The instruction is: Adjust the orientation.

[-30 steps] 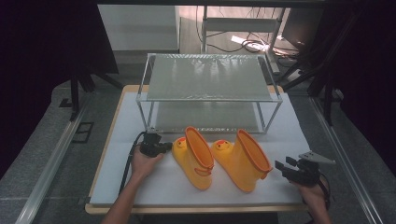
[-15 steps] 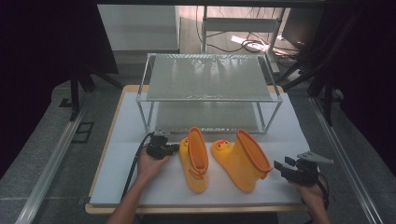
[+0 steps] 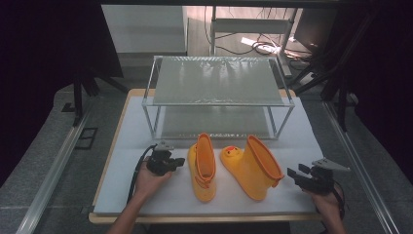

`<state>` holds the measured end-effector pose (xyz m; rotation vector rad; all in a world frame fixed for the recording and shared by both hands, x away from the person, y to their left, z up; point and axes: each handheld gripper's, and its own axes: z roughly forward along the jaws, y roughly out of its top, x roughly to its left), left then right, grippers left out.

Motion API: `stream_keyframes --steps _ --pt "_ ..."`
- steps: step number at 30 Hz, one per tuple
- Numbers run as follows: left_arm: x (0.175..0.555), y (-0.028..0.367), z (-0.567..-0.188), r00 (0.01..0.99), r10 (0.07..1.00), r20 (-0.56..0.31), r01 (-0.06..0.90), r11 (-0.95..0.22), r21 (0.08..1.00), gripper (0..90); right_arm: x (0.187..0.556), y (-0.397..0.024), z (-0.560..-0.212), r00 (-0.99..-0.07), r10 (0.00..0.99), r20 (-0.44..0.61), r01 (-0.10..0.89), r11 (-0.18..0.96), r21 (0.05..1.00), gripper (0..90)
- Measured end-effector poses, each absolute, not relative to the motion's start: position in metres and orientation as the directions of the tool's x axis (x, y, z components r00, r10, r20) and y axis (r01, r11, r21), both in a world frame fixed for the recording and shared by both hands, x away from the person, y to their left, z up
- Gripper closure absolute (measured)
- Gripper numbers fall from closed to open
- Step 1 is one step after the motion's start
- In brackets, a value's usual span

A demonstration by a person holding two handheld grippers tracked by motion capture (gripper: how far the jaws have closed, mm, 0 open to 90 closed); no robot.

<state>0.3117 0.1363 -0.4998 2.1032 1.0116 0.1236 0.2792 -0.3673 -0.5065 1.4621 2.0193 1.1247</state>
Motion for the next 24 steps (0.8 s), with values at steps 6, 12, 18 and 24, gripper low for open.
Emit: stream_keyframes --steps 6,12,18,24 --pt "0.304 0.117 -0.509 0.719 0.654 -0.238 0.611 -0.429 0.666 90.0 0.278 -0.365 -0.503 -0.375 0.919 0.125 0.586 0.131 0.8 42.7" --pt "0.308 0.111 -0.511 0.71 0.644 -0.286 0.63 -0.399 0.666 90.0 0.28 -0.365 -0.506 -0.376 0.918 0.126 0.594 0.135 0.793 42.7" --pt "0.3 0.106 -0.51 0.734 0.616 -0.286 0.616 -0.426 0.662 90.0 0.28 -0.365 -0.505 -0.379 0.917 0.126 0.592 0.135 0.795 42.6" --pt "0.299 0.101 -0.512 0.731 0.61 -0.306 0.622 -0.411 0.666 90.0 0.281 -0.364 -0.507 -0.379 0.917 0.126 0.597 0.139 0.79 42.5"
